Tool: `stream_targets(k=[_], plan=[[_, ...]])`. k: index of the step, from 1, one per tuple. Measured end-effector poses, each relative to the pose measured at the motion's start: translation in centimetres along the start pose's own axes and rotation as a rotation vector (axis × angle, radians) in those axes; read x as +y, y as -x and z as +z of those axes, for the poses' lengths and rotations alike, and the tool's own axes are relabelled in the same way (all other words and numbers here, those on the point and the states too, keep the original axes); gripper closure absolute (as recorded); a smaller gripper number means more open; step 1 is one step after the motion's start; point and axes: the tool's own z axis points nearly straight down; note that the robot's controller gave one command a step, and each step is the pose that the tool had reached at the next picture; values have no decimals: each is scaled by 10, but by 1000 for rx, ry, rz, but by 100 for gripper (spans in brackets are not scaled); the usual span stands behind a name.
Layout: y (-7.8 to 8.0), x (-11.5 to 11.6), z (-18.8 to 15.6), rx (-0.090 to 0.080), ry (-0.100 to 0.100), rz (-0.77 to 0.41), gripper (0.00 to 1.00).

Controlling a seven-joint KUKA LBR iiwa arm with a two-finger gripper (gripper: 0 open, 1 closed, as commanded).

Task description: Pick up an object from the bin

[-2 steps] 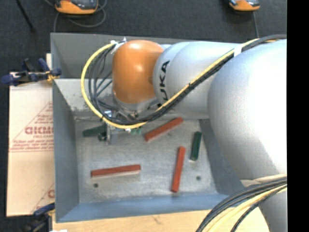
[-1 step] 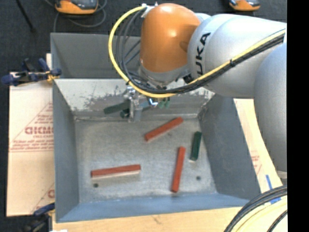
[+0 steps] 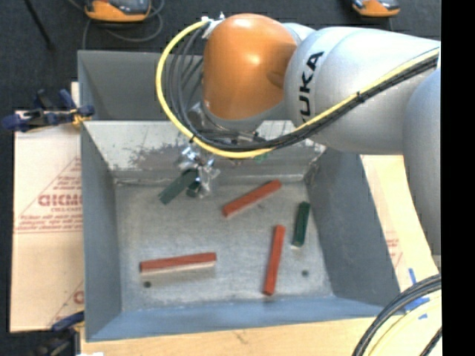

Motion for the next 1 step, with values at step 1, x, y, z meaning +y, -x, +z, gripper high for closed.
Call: stream_targets(k=[1], plan=[[-42, 0, -39, 1, -1, -156, 100]])
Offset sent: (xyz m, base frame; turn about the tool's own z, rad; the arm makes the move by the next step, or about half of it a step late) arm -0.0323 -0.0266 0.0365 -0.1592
